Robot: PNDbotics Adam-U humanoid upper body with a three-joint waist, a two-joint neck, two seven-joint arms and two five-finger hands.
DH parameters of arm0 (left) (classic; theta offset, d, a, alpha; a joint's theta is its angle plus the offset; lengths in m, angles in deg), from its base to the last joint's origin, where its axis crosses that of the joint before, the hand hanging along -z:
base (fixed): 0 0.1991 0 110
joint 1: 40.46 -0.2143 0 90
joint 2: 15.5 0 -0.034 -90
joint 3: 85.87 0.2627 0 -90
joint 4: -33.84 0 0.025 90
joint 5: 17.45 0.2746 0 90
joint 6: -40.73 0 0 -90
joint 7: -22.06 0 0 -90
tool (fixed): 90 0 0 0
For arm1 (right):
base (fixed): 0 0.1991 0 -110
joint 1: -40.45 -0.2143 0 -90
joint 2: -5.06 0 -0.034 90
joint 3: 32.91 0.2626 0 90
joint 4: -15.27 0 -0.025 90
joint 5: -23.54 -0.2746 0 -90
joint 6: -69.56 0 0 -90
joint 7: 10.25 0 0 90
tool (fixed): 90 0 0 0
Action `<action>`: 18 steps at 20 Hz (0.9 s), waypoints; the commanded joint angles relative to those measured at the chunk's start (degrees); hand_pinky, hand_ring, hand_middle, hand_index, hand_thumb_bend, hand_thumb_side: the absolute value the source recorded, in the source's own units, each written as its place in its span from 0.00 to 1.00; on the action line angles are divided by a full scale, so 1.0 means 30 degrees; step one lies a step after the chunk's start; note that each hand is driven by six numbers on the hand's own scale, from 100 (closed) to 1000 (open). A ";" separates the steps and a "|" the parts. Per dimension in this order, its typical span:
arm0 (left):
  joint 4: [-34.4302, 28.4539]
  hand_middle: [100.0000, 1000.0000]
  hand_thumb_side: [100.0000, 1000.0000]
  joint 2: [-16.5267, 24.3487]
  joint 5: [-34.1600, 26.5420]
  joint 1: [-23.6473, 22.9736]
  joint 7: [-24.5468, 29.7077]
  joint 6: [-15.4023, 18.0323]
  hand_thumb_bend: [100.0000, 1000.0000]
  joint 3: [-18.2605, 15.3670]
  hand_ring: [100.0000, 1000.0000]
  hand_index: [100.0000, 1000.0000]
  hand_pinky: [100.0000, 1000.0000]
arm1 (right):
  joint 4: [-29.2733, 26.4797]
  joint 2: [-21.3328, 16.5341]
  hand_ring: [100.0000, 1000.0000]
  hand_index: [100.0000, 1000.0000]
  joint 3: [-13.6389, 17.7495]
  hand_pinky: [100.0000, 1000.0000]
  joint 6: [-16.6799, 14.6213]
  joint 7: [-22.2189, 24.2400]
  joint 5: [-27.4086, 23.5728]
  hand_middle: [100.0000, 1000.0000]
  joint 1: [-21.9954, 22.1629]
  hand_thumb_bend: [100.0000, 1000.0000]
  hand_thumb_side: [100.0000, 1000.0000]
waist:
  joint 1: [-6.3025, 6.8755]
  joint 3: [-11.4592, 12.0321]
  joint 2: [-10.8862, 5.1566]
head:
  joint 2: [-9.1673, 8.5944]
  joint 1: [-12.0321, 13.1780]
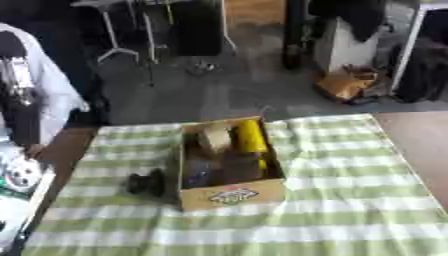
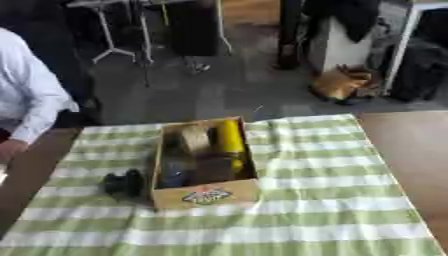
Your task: Pick up objects on the table and place them in the box.
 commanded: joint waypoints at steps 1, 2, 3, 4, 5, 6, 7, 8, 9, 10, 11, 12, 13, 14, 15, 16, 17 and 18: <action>-0.0301 0.99 1.00 0.0819 -0.0289 0.0290 -0.0221 0.0495 0.09 -0.0107 1.00 1.00 0.90 | -0.0297 -0.0390 1.00 0.96 0.0031 0.89 -0.1915 -0.1739 0.0205 0.93 -0.0036 0.00 1.00 | -0.0086 0.0026 -0.0078 | -0.0294 0.0152; -0.0301 1.00 1.00 0.0825 -0.0342 0.0293 -0.0288 0.0608 0.10 -0.0123 1.00 1.00 0.92 | -0.0297 -0.0338 1.00 0.96 0.0003 0.89 -0.1935 -0.1739 0.0233 0.93 -0.0037 0.00 1.00 | -0.0089 0.0027 -0.0054 | -0.0399 0.0209; -0.0301 1.00 1.00 0.0826 -0.0376 0.0292 -0.0365 0.0728 0.10 -0.0140 1.00 1.00 0.92 | -0.0297 -0.0286 1.00 0.96 -0.0026 0.89 -0.1961 -0.1739 0.0253 0.93 -0.0040 0.00 1.00 | -0.0091 0.0028 -0.0034 | -0.0481 0.0254; -0.0301 1.00 1.00 0.0828 -0.0403 0.0287 -0.0420 0.0823 0.10 -0.0149 1.00 1.00 0.92 | -0.0297 -0.0227 1.00 0.96 -0.0064 0.89 -0.1984 -0.1739 0.0229 0.93 -0.0040 0.00 1.00 | -0.0090 0.0026 -0.0015 | -0.0534 0.0298; -0.0301 1.00 1.00 0.0833 -0.0425 0.0279 -0.0454 0.0886 0.10 -0.0157 1.00 1.00 0.92 | -0.0297 -0.0186 1.00 0.96 -0.0085 0.89 -0.2005 -0.1739 0.0190 0.93 -0.0040 0.00 1.00 | -0.0089 0.0022 -0.0002 | -0.0562 0.0326; -0.0301 1.00 1.00 0.0846 -0.0439 0.0274 -0.0462 0.0930 0.10 -0.0155 1.00 1.00 0.91 | -0.0297 -0.0155 1.00 0.96 -0.0091 0.89 -0.2031 -0.1739 0.0173 0.92 -0.0034 0.00 1.00 | -0.0090 0.0016 0.0011 | -0.0591 0.0336; -0.0301 1.00 1.00 0.0856 -0.0448 0.0276 -0.0460 0.0970 0.10 -0.0152 1.00 1.00 0.91 | -0.0297 -0.0127 1.00 0.96 -0.0095 0.89 -0.2060 -0.1739 0.0177 0.92 -0.0025 0.00 1.00 | -0.0091 0.0013 0.0020 | -0.0613 0.0337; -0.0301 0.99 1.00 0.0856 -0.0479 0.0292 -0.0455 0.1023 0.09 -0.0144 1.00 1.00 0.90 | -0.0297 -0.0098 1.00 0.96 -0.0099 0.89 -0.2086 -0.1739 0.0184 0.92 -0.0027 0.00 1.00 | -0.0092 0.0001 0.0029 | -0.0620 0.0334; -0.0301 0.99 1.00 0.0856 -0.0528 0.0304 -0.0437 0.1071 0.09 -0.0140 1.00 1.00 0.90 | -0.0297 -0.0072 1.00 0.96 -0.0107 0.89 -0.2102 -0.1739 0.0190 0.92 -0.0034 0.00 1.00 | -0.0092 -0.0010 0.0036 | -0.0623 0.0336; -0.0301 0.98 1.00 0.0867 -0.0573 0.0309 -0.0396 0.1104 0.09 -0.0131 1.00 1.00 0.89 | -0.0297 -0.0051 1.00 0.96 -0.0116 0.89 -0.2109 -0.1739 0.0201 0.92 -0.0033 0.00 1.00 | -0.0088 -0.0019 0.0044 | -0.0625 0.0340; -0.0301 0.98 1.00 0.0881 -0.0615 0.0314 -0.0341 0.1122 0.09 -0.0124 1.00 1.00 0.89 | -0.0297 -0.0032 1.00 0.96 -0.0124 0.89 -0.2112 -0.1739 0.0220 0.92 -0.0029 0.00 1.00 | -0.0085 -0.0025 0.0050 | -0.0627 0.0341; -0.0301 0.98 1.00 0.0924 -0.0630 0.0318 -0.0247 0.1103 0.10 -0.0109 0.98 0.99 0.87 | -0.0297 -0.0018 1.00 0.95 -0.0132 0.89 -0.2110 -0.1739 0.0244 0.92 -0.0016 0.00 1.00 | -0.0083 -0.0032 0.0057 | -0.0627 0.0324; -0.0301 0.98 1.00 0.0981 -0.0607 0.0335 -0.0084 0.1008 0.10 -0.0099 0.98 0.99 0.87 | -0.0297 -0.0006 1.00 0.95 -0.0141 0.89 -0.2106 -0.1739 0.0273 0.92 0.0002 0.00 1.00 | -0.0084 -0.0037 0.0060 | -0.0624 0.0306; -0.0291 0.97 1.00 0.1048 -0.0544 0.0349 0.0086 0.0841 0.10 -0.0104 0.97 0.99 0.85 | -0.0297 -0.0004 1.00 0.95 -0.0146 0.89 -0.2104 -0.1739 0.0300 0.92 0.0018 0.00 1.00 | -0.0083 -0.0034 0.0064 | -0.0631 0.0292; -0.0295 0.97 1.00 0.1121 -0.0414 0.0381 0.0288 0.0542 0.10 -0.0119 0.97 0.99 0.85 | -0.0297 -0.0006 1.00 0.95 -0.0148 0.89 -0.2105 -0.1739 0.0326 0.92 0.0034 0.00 1.00 | -0.0084 -0.0031 0.0066 | -0.0638 0.0284; -0.0162 0.94 1.00 0.1295 -0.0166 0.0424 0.0669 0.0079 0.16 -0.0092 0.96 0.98 0.85 | -0.0297 -0.0027 1.00 0.95 -0.0150 0.89 -0.2112 -0.1739 0.0358 0.92 0.0059 0.00 1.00 | -0.0073 -0.0024 0.0057 | -0.0631 0.0266; 0.0511 0.92 1.00 0.1925 0.0730 0.0706 0.2083 -0.1072 0.26 0.0074 0.96 0.97 0.86 | -0.0297 -0.0098 1.00 0.95 -0.0162 0.89 -0.2112 -0.1739 0.0396 0.92 0.0105 0.00 1.00 | -0.0048 -0.0019 0.0010 | -0.0551 0.0247; 0.1112 0.92 1.00 0.2481 0.1786 0.1137 0.3928 -0.2217 0.32 0.0267 0.97 0.97 0.89 | -0.0297 -0.0147 1.00 0.95 -0.0180 0.89 -0.2098 -0.1739 0.0413 0.92 0.0135 0.00 1.00 | -0.0032 -0.0016 -0.0031 | -0.0475 0.0229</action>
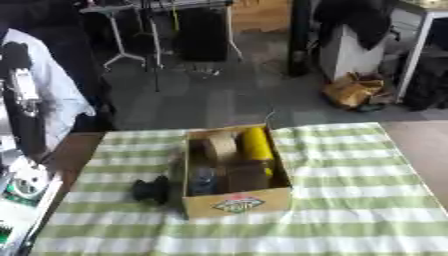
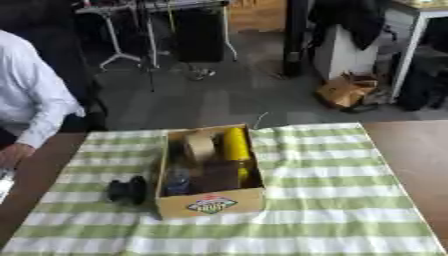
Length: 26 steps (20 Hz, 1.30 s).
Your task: Pick up objects on the table and place them in the box.
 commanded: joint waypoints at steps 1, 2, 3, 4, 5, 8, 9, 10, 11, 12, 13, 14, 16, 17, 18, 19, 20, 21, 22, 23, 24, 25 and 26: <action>0.1533 0.93 1.00 0.2537 0.2676 0.1181 0.4861 -0.2777 0.32 0.0724 0.98 0.97 0.89 | -0.0297 -0.0450 1.00 0.95 0.0006 0.89 -0.1903 -0.1902 0.0227 0.92 0.0007 0.00 1.00 | -0.0013 0.0000 -0.0282 | 0.0109 0.0000; 0.2094 0.95 1.00 0.3132 0.3727 0.1678 0.7460 -0.3470 0.32 0.0990 0.98 1.00 0.92 | -0.0297 -0.0480 1.00 0.95 -0.0020 0.89 -0.1869 -0.1902 0.0234 0.92 0.0039 0.00 1.00 | -0.0001 0.0020 -0.0326 | 0.0170 -0.0005; 0.2562 0.95 1.00 0.3707 0.4631 0.2077 1.0105 -0.3922 0.32 0.1202 0.98 1.00 0.92 | -0.0297 -0.0510 1.00 0.95 -0.0027 0.89 -0.1836 -0.1902 0.0245 0.92 0.0070 0.00 1.00 | 0.0015 0.0037 -0.0370 | 0.0214 0.0002; 0.2725 0.96 1.00 0.4050 0.5379 0.2426 1.2456 -0.4174 0.35 0.1162 1.00 1.00 0.93 | -0.0297 -0.0521 1.00 0.95 -0.0021 0.89 -0.1805 -0.1902 0.0253 0.92 0.0100 0.00 1.00 | 0.0021 0.0061 -0.0399 | 0.0230 -0.0004; 0.2972 0.96 1.00 0.4565 0.6112 0.2681 1.4845 -0.4312 0.36 0.1273 1.00 1.00 0.93 | -0.0297 -0.0529 1.00 0.95 -0.0025 0.89 -0.1764 -0.1902 0.0253 0.92 0.0132 0.00 1.00 | 0.0035 0.0053 -0.0433 | 0.0182 0.0045; 0.3211 0.94 1.00 0.5529 0.7796 0.3318 1.9636 -0.4274 0.44 0.1437 1.00 0.98 0.94 | -0.0297 -0.0551 1.00 0.94 -0.0064 0.89 -0.1658 -0.1902 0.0262 0.92 0.0181 0.00 1.00 | 0.0053 0.0051 -0.0488 | 0.0002 0.0188; 0.3286 0.93 1.00 0.5880 0.8337 0.3476 2.0697 -0.4128 0.45 0.1650 0.99 0.98 0.94 | -0.0297 -0.0562 1.00 0.94 -0.0096 0.89 -0.1612 -0.1902 0.0253 0.92 0.0186 0.00 1.00 | 0.0060 0.0052 -0.0500 | -0.0057 0.0214; 0.3338 0.93 1.00 0.6094 0.8794 0.3611 2.1482 -0.3983 0.48 0.1803 1.00 0.99 0.94 | -0.0297 -0.0570 1.00 0.94 -0.0123 0.89 -0.1569 -0.1902 0.0246 0.92 0.0187 0.00 1.00 | 0.0061 0.0055 -0.0506 | -0.0091 0.0226; 0.3568 0.93 1.00 0.6470 0.9190 0.3706 2.2382 -0.3815 0.51 0.2215 1.00 1.00 0.95 | -0.0297 -0.0610 1.00 0.94 -0.0171 0.89 -0.1536 -0.1902 0.0244 0.92 0.0181 0.00 1.00 | 0.0074 0.0032 -0.0514 | -0.0113 0.0255; 0.3792 0.93 1.00 0.6741 0.9502 0.3878 2.3179 -0.3673 0.52 0.2557 1.00 1.00 0.95 | -0.0297 -0.0637 1.00 0.94 -0.0213 0.89 -0.1511 -0.1902 0.0244 0.92 0.0178 0.00 1.00 | 0.0077 0.0019 -0.0525 | -0.0118 0.0268; 0.4094 0.94 0.97 0.6990 0.9716 0.4085 2.4018 -0.3535 0.55 0.2951 1.00 1.00 0.96 | -0.0297 -0.0657 1.00 0.94 -0.0261 0.89 -0.1488 -0.1902 0.0236 0.92 0.0167 0.00 1.00 | 0.0083 -0.0015 -0.0532 | -0.0137 0.0295; 0.4316 0.94 0.94 0.7120 0.9856 0.4307 2.4685 -0.3426 0.56 0.3199 1.00 1.00 0.96 | -0.0297 -0.0666 1.00 0.94 -0.0296 0.89 -0.1466 -0.1902 0.0230 0.92 0.0162 0.00 1.00 | 0.0084 -0.0028 -0.0539 | -0.0144 0.0301; 0.4868 0.95 0.91 0.7319 0.9747 0.4777 2.5804 -0.3274 0.58 0.3660 1.00 1.00 0.97 | -0.0297 -0.0696 1.00 0.94 -0.0405 0.89 -0.1418 -0.1902 0.0210 0.92 0.0139 0.00 1.00 | 0.0098 -0.0080 -0.0551 | -0.0143 0.0321; 0.5230 0.97 0.88 0.7440 0.9633 0.4985 2.6325 -0.3272 0.60 0.3841 1.00 1.00 0.99 | -0.0297 -0.0725 1.00 0.94 -0.0456 0.89 -0.1403 -0.1902 0.0205 0.92 0.0123 0.00 1.00 | 0.0113 -0.0098 -0.0556 | -0.0127 0.0311; 0.5545 0.98 0.84 0.7527 0.9517 0.5176 2.6777 -0.3283 0.63 0.3967 1.00 1.00 1.00 | -0.0297 -0.0746 1.00 0.93 -0.0494 0.89 -0.1390 -0.1902 0.0199 0.92 0.0114 0.00 1.00 | 0.0123 -0.0107 -0.0561 | -0.0114 0.0300; 0.5966 0.99 0.79 0.7644 0.9312 0.5323 2.7372 -0.3338 0.67 0.4143 1.00 1.00 1.00 | -0.0297 -0.0773 1.00 0.93 -0.0531 0.89 -0.1374 -0.1902 0.0204 0.92 0.0122 0.00 1.00 | 0.0151 -0.0111 -0.0567 | -0.0108 0.0273; 0.6361 0.99 0.79 0.7746 0.9056 0.5526 2.7976 -0.3429 0.67 0.4274 1.00 1.00 1.00 | -0.0297 -0.0791 1.00 0.93 -0.0564 0.89 -0.1358 -0.1902 0.0220 0.92 0.0136 0.00 1.00 | 0.0170 -0.0108 -0.0578 | -0.0099 0.0249; 0.6830 1.00 0.74 0.7902 0.8899 0.5724 2.8545 -0.3537 0.71 0.4480 1.00 1.00 1.00 | -0.0297 -0.0811 1.00 0.93 -0.0587 0.88 -0.1320 -0.1902 0.0221 0.92 0.0141 0.00 1.00 | 0.0225 -0.0106 -0.0597 | -0.0046 0.0234; 0.7323 1.00 0.74 0.8016 0.8790 0.5949 2.8875 -0.3603 0.72 0.4726 1.00 1.00 1.00 | -0.0297 -0.0832 1.00 0.93 -0.0603 0.88 -0.1262 -0.1902 0.0203 0.92 0.0138 0.00 1.00 | 0.0263 -0.0106 -0.0612 | -0.0004 0.0226; 0.7772 1.00 0.71 0.8147 0.8767 0.6137 2.9037 -0.3548 0.73 0.5060 1.00 1.00 1.00 | -0.0297 -0.0852 1.00 0.93 -0.0627 0.88 -0.1209 -0.1902 0.0190 0.92 0.0134 0.00 1.00 | 0.0307 -0.0111 -0.0629 | 0.0063 0.0188; 0.8135 1.00 0.71 0.8221 0.8802 0.6307 2.9117 -0.3430 0.73 0.5327 1.00 1.00 1.00 | -0.0297 -0.0863 1.00 0.93 -0.0648 0.88 -0.1167 -0.1902 0.0189 0.92 0.0132 0.00 1.00 | 0.0328 -0.0111 -0.0642 | 0.0104 0.0159; 0.8486 1.00 0.69 0.8316 0.8863 0.6408 2.9155 -0.3228 0.74 0.5684 1.00 1.00 1.00 | -0.0297 -0.0885 1.00 0.93 -0.0681 0.88 -0.1129 -0.1902 0.0201 0.92 0.0136 0.00 1.00 | 0.0364 -0.0122 -0.0646 | 0.0149 0.0136; 0.8805 1.00 0.68 0.8375 0.8922 0.6515 2.9175 -0.3011 0.74 0.5979 1.00 1.00 1.00 | -0.0297 -0.0899 1.00 0.92 -0.0709 0.88 -0.1088 -0.1902 0.0215 0.92 0.0138 0.00 1.00 | 0.0384 -0.0127 -0.0652 | 0.0178 0.0119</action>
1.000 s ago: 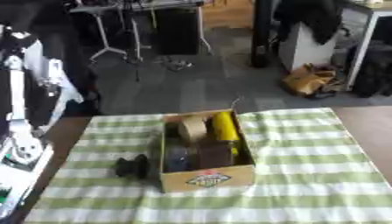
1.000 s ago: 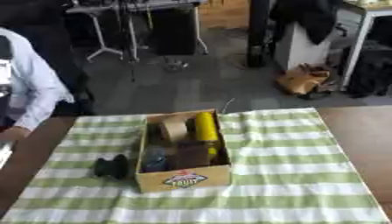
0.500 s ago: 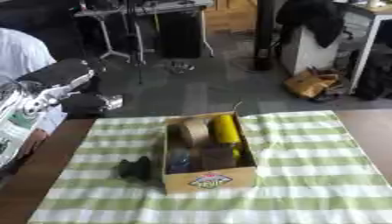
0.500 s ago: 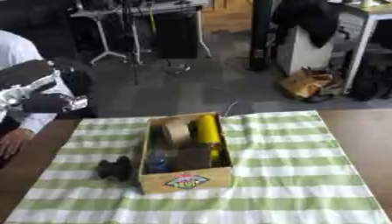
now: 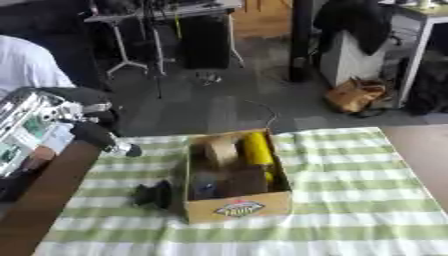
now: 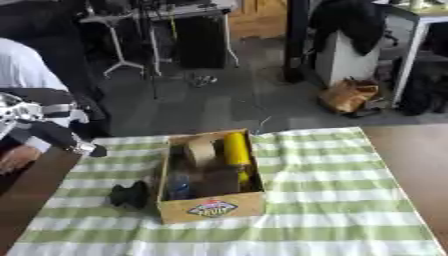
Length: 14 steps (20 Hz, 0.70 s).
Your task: Pick up objects on the table and place them in the box.
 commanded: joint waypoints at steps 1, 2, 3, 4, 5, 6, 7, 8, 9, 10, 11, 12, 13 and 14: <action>0.0934 1.00 0.67 0.1121 0.0078 0.0501 0.0272 0.0532 0.74 0.0751 1.00 1.00 1.00 | -0.0297 -0.0666 1.00 0.92 -0.0013 0.88 -0.1378 -0.1572 0.0089 0.92 -0.0036 0.00 1.00 | -0.0032 -0.0016 -0.0195 | 0.0194 -0.0062; 0.1171 1.00 0.67 0.1166 0.0178 0.0560 0.0277 0.0765 0.74 0.0992 1.00 1.00 1.00 | -0.0297 -0.0676 1.00 0.92 -0.0022 0.88 -0.1344 -0.1572 0.0091 0.92 -0.0037 0.00 1.00 | -0.0011 -0.0020 -0.0196 | 0.0202 -0.0081; 0.1378 1.00 0.65 0.1206 0.0217 0.0566 0.0279 0.1009 0.74 0.1266 1.00 1.00 1.00 | -0.0297 -0.0685 1.00 0.92 -0.0043 0.88 -0.1310 -0.1572 0.0103 0.92 -0.0044 0.00 1.00 | 0.0043 -0.0028 -0.0184 | 0.0192 -0.0077; 0.1521 1.00 0.65 0.1251 0.0259 0.0572 0.0280 0.1274 0.74 0.1519 1.00 1.00 1.00 | -0.0297 -0.0686 1.00 0.92 -0.0078 0.88 -0.1267 -0.1572 0.0128 0.92 -0.0057 0.00 1.00 | 0.0084 -0.0032 -0.0175 | 0.0179 -0.0070; 0.1489 1.00 0.64 0.1279 0.0336 0.0620 0.0281 0.1599 0.73 0.1693 1.00 1.00 1.00 | -0.0297 -0.0668 1.00 0.92 -0.0127 0.88 -0.1210 -0.1572 0.0145 0.91 -0.0073 0.00 1.00 | 0.0133 -0.0033 -0.0159 | 0.0137 -0.0080; 0.1360 1.00 0.64 0.1303 0.0438 0.0654 0.0281 0.1943 0.73 0.1780 1.00 1.00 1.00 | -0.0297 -0.0648 1.00 0.92 -0.0182 0.88 -0.1144 -0.1572 0.0166 0.91 -0.0089 0.00 1.00 | 0.0166 -0.0027 -0.0145 | 0.0104 -0.0096; 0.1107 1.00 0.65 0.1330 0.0573 0.0688 0.0240 0.2341 0.73 0.1822 1.00 1.00 1.00 | -0.0297 -0.0640 1.00 0.92 -0.0243 0.88 -0.1084 -0.1572 0.0188 0.92 -0.0110 0.00 1.00 | 0.0211 -0.0024 -0.0130 | 0.0059 -0.0105; 0.0796 1.00 0.65 0.1375 0.0761 0.0670 0.0137 0.2776 0.73 0.1839 1.00 1.00 1.00 | -0.0297 -0.0638 1.00 0.92 -0.0306 0.88 -0.1037 -0.1572 0.0218 0.92 -0.0135 0.00 1.00 | 0.0247 -0.0016 -0.0112 | 0.0024 -0.0113; 0.0511 1.00 0.66 0.1418 0.1010 0.0632 -0.0006 0.3190 0.75 0.1868 1.00 1.00 1.00 | -0.0297 -0.0642 1.00 0.92 -0.0367 0.88 -0.1004 -0.1572 0.0251 0.92 -0.0159 0.00 1.00 | 0.0277 -0.0020 -0.0089 | -0.0015 -0.0128; 0.0266 1.00 0.66 0.1442 0.1300 0.0579 -0.0172 0.3593 0.75 0.1920 1.00 1.00 1.00 | -0.0297 -0.0644 1.00 0.92 -0.0434 0.88 -0.0978 -0.1572 0.0281 0.92 -0.0181 0.00 1.00 | 0.0294 -0.0026 -0.0068 | -0.0048 -0.0145; 0.0117 1.00 0.67 0.1454 0.1561 0.0522 -0.0277 0.3931 0.77 0.1987 1.00 1.00 1.00 | -0.0297 -0.0660 1.00 0.92 -0.0494 0.88 -0.0962 -0.1572 0.0305 0.92 -0.0206 0.00 1.00 | 0.0311 -0.0037 -0.0057 | -0.0076 -0.0151; 0.0008 1.00 0.67 0.1452 0.1821 0.0487 -0.0312 0.4253 0.77 0.2081 1.00 1.00 1.00 | -0.0297 -0.0693 1.00 0.92 -0.0549 0.88 -0.0960 -0.1572 0.0316 0.92 -0.0240 0.00 1.00 | 0.0328 -0.0051 -0.0052 | -0.0107 -0.0143; -0.0049 1.00 0.68 0.1395 0.1916 0.0486 -0.0361 0.4472 0.79 0.2124 1.00 1.00 1.00 | -0.0297 -0.0713 1.00 0.91 -0.0584 0.88 -0.0958 -0.1572 0.0307 0.92 -0.0269 0.00 1.00 | 0.0339 -0.0063 -0.0050 | -0.0146 -0.0124; -0.0055 1.00 0.68 0.1325 0.1836 0.0506 -0.0452 0.4597 0.79 0.2149 1.00 1.00 1.00 | -0.0297 -0.0726 1.00 0.91 -0.0611 0.88 -0.0955 -0.1572 0.0281 0.92 -0.0294 0.00 1.00 | 0.0347 -0.0070 -0.0051 | -0.0179 -0.0112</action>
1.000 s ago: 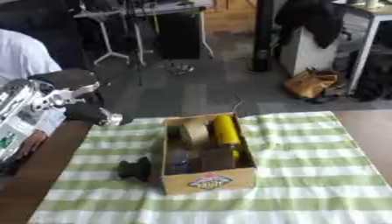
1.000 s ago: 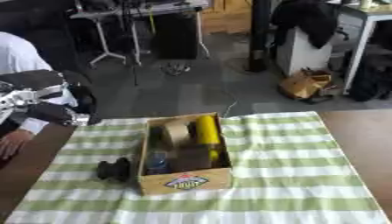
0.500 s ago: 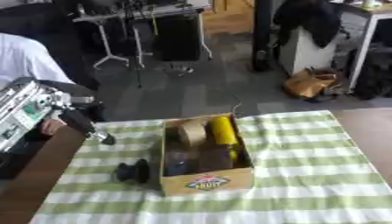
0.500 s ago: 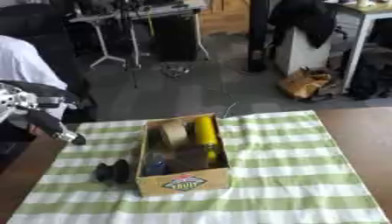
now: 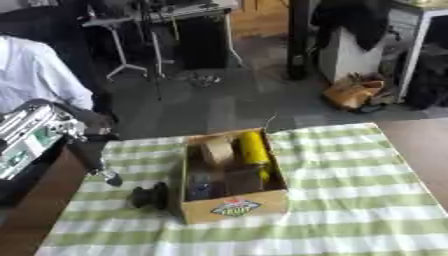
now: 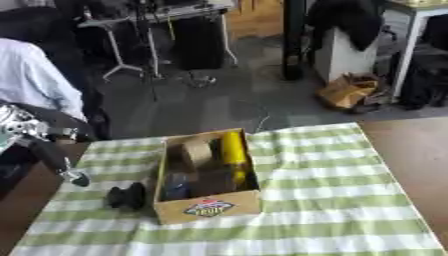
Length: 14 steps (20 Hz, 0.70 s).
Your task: Pick up objects on the table and place them in the box.
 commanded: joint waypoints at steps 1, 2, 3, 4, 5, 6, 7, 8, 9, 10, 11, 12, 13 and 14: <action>-0.0311 1.00 0.69 0.0731 0.0146 0.0319 -0.0255 0.0596 0.80 -0.0045 1.00 1.00 1.00 | -0.0297 -0.0633 1.00 0.91 -0.0045 0.88 -0.1216 -0.1309 0.0097 0.91 -0.0194 0.00 1.00 | -0.0073 -0.0033 -0.0157 | -0.0209 0.0043; -0.0276 1.00 0.69 0.0694 0.0085 0.0347 -0.0293 0.0653 0.80 0.0017 1.00 1.00 1.00 | -0.0297 -0.0651 1.00 0.91 -0.0072 0.88 -0.1222 -0.1309 0.0070 0.91 -0.0215 0.00 1.00 | -0.0070 -0.0055 -0.0160 | -0.0233 0.0057; -0.0225 1.00 0.69 0.0653 0.0038 0.0369 -0.0301 0.0682 0.81 0.0066 1.00 1.00 1.00 | -0.0297 -0.0661 1.00 0.91 -0.0092 0.88 -0.1228 -0.1309 0.0051 0.91 -0.0226 0.00 1.00 | -0.0069 -0.0074 -0.0161 | -0.0254 0.0079; -0.0152 1.00 0.69 0.0599 -0.0044 0.0394 -0.0282 0.0677 0.81 0.0106 1.00 1.00 1.00 | -0.0297 -0.0660 1.00 0.91 -0.0112 0.88 -0.1228 -0.1309 0.0038 0.91 -0.0232 0.00 1.00 | -0.0069 -0.0093 -0.0160 | -0.0275 0.0105; -0.0081 1.00 0.69 0.0542 -0.0148 0.0419 -0.0261 0.0652 0.82 0.0134 1.00 1.00 1.00 | -0.0297 -0.0649 1.00 0.91 -0.0129 0.88 -0.1223 -0.1309 0.0031 0.91 -0.0235 0.00 1.00 | -0.0073 -0.0109 -0.0157 | -0.0289 0.0124; -0.0005 1.00 0.69 0.0472 -0.0290 0.0437 -0.0227 0.0606 0.82 0.0167 1.00 1.00 1.00 | -0.0297 -0.0626 1.00 0.91 -0.0146 0.88 -0.1214 -0.1309 0.0029 0.91 -0.0236 0.00 1.00 | -0.0079 -0.0132 -0.0150 | -0.0299 0.0142; 0.0057 1.00 0.69 0.0425 -0.0413 0.0450 -0.0180 0.0567 0.82 0.0212 1.00 1.00 1.00 | -0.0297 -0.0611 1.00 0.91 -0.0160 0.88 -0.1207 -0.1309 0.0033 0.91 -0.0237 0.00 1.00 | -0.0082 -0.0153 -0.0144 | -0.0305 0.0156; 0.0148 1.00 0.69 0.0360 -0.0574 0.0464 -0.0080 0.0534 0.82 0.0306 1.00 1.00 1.00 | -0.0297 -0.0601 1.00 0.91 -0.0170 0.88 -0.1204 -0.1309 0.0031 0.91 -0.0237 0.00 1.00 | -0.0085 -0.0186 -0.0140 | -0.0305 0.0182; 0.0232 1.00 0.69 0.0306 -0.0725 0.0496 0.0018 0.0495 0.83 0.0383 1.00 1.00 1.00 | -0.0297 -0.0594 1.00 0.91 -0.0172 0.88 -0.1204 -0.1309 0.0021 0.91 -0.0241 0.00 1.00 | -0.0088 -0.0205 -0.0137 | -0.0299 0.0202; 0.0368 1.00 0.68 0.0202 -0.0971 0.0550 0.0147 0.0431 0.83 0.0488 1.00 1.00 1.00 | -0.0297 -0.0588 1.00 0.91 -0.0171 0.88 -0.1201 -0.1309 -0.0019 0.91 -0.0263 0.00 1.00 | -0.0094 -0.0226 -0.0131 | -0.0274 0.0226; 0.0488 1.00 0.68 0.0136 -0.1188 0.0615 0.0258 0.0362 0.83 0.0580 1.00 1.00 1.00 | -0.0297 -0.0586 1.00 0.91 -0.0167 0.88 -0.1199 -0.1309 -0.0056 0.91 -0.0277 0.00 1.00 | -0.0097 -0.0236 -0.0127 | -0.0262 0.0238; 0.0615 1.00 0.68 0.0075 -0.1377 0.0675 0.0393 0.0323 0.83 0.0724 1.00 1.00 1.00 | -0.0297 -0.0586 1.00 0.91 -0.0172 0.88 -0.1204 -0.1309 -0.0080 0.91 -0.0288 0.00 1.00 | -0.0098 -0.0252 -0.0115 | -0.0259 0.0258; 0.0745 1.00 0.69 0.0023 -0.1537 0.0740 0.0475 0.0288 0.83 0.0846 1.00 1.00 1.00 | -0.0297 -0.0584 1.00 0.91 -0.0180 0.88 -0.1210 -0.1309 -0.0089 0.91 -0.0289 0.00 1.00 | -0.0099 -0.0259 -0.0109 | -0.0253 0.0271; 0.0963 1.00 0.67 -0.0086 -0.1799 0.0831 0.0516 0.0202 0.83 0.0957 1.00 1.00 1.00 | -0.0297 -0.0579 1.00 0.91 -0.0190 0.88 -0.1210 -0.1309 -0.0086 0.91 -0.0283 0.00 1.00 | -0.0100 -0.0266 -0.0104 | -0.0237 0.0297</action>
